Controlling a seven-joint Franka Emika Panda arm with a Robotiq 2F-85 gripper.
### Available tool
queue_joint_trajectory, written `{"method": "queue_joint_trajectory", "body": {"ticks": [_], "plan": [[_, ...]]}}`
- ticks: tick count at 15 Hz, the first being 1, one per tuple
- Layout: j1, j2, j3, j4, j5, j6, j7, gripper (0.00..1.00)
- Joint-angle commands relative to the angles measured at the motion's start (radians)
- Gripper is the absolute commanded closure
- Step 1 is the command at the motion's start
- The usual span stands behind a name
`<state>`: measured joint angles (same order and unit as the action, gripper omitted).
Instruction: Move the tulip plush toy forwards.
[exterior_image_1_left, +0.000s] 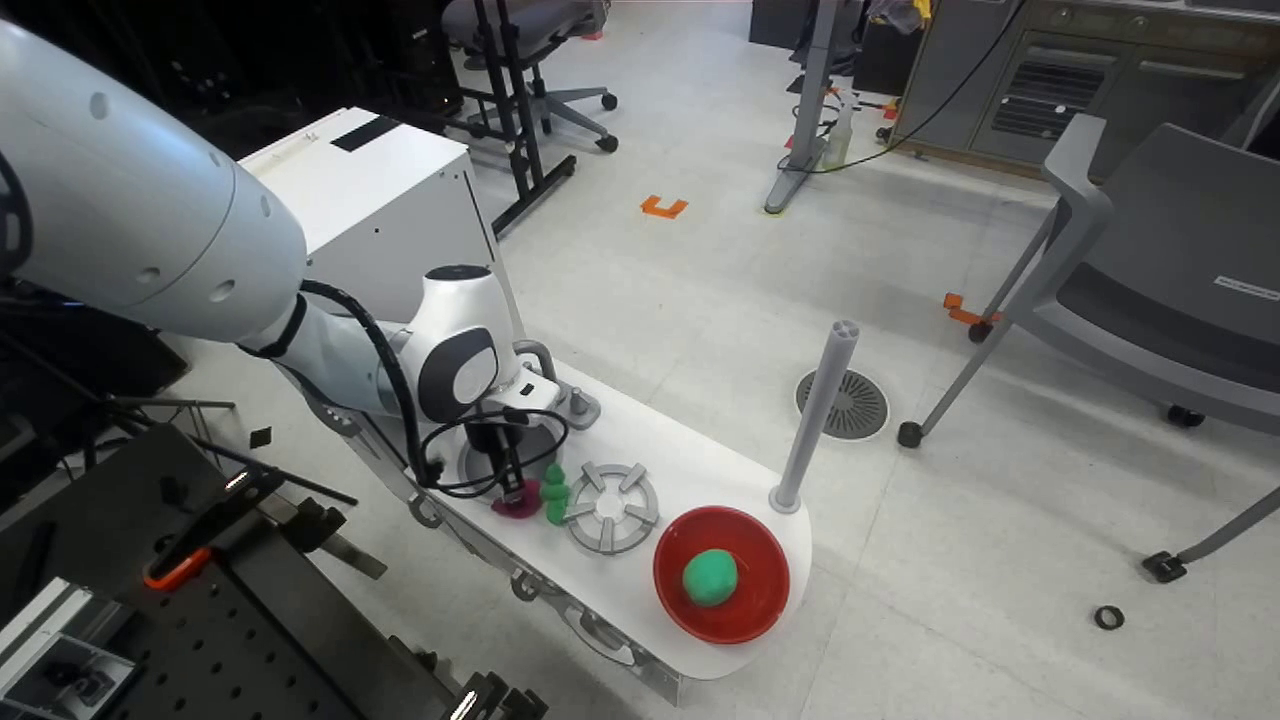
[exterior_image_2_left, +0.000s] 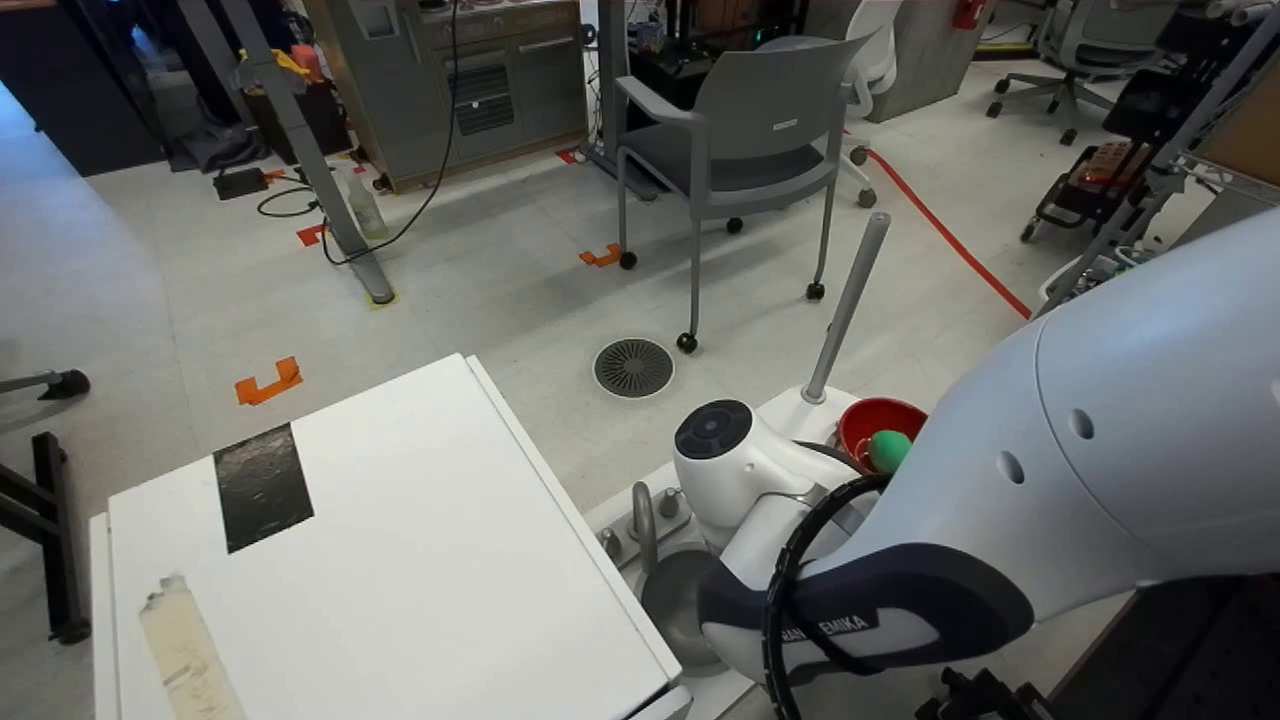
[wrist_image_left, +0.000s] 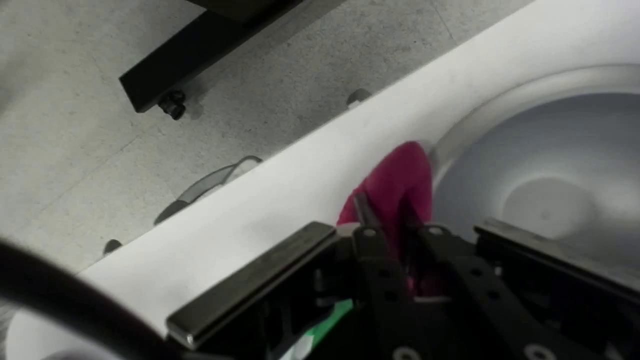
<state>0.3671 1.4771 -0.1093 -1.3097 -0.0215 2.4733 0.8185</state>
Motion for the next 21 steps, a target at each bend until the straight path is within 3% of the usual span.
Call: {"method": "queue_joint_trajectory", "body": {"ticks": [1, 4, 6, 14, 18, 19, 21], "plan": [[0.039, 0.018, -0.067, -0.026, -0.022, -0.133, 0.053, 0.97], [0.038, 0.016, -0.079, -0.042, -0.048, -0.249, 0.050, 0.97], [0.026, 0.007, -0.067, -0.057, -0.072, -0.243, 0.041, 0.97], [0.014, -0.013, -0.048, -0.043, -0.052, -0.065, 0.015, 0.97], [0.004, 0.035, -0.040, 0.013, -0.048, -0.004, 0.018, 0.97], [0.003, 0.047, -0.039, 0.028, -0.044, -0.003, 0.021, 0.64], [0.002, 0.038, -0.038, 0.022, -0.051, -0.007, 0.021, 0.56]]}}
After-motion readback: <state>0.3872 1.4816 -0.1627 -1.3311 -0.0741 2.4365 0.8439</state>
